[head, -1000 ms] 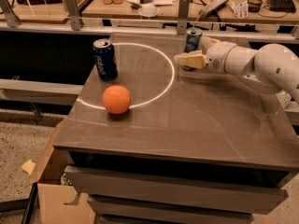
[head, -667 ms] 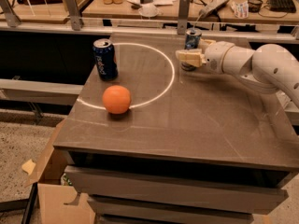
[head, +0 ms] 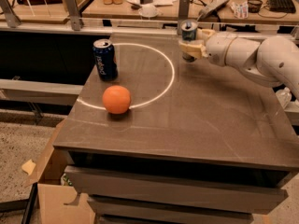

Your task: Knock redbull can over

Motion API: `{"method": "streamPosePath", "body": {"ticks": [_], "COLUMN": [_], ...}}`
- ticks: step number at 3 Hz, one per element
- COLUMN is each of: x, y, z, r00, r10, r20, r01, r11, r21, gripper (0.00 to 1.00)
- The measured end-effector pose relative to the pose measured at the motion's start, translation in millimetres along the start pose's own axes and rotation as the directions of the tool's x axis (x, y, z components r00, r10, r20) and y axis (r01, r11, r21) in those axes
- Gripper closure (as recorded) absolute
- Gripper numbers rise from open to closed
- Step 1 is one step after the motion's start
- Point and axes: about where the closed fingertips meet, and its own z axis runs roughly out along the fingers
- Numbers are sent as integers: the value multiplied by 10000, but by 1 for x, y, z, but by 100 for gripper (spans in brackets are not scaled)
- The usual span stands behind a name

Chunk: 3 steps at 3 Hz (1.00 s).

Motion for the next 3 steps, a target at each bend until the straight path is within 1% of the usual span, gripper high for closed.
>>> {"method": "streamPosePath", "body": {"ticks": [1, 2, 3], "x": [-60, -57, -62], "y": [26, 30, 34], "z": [-2, 0, 4], "r00": [9478, 9372, 9203], "r10": [-2857, -3175, -3728], "r20": [1412, 1442, 1187], "r01": [3009, 3337, 3873], "r11": [9483, 9366, 9111], "r21": [-1007, -1067, -1413], "gripper": [100, 100, 100]}}
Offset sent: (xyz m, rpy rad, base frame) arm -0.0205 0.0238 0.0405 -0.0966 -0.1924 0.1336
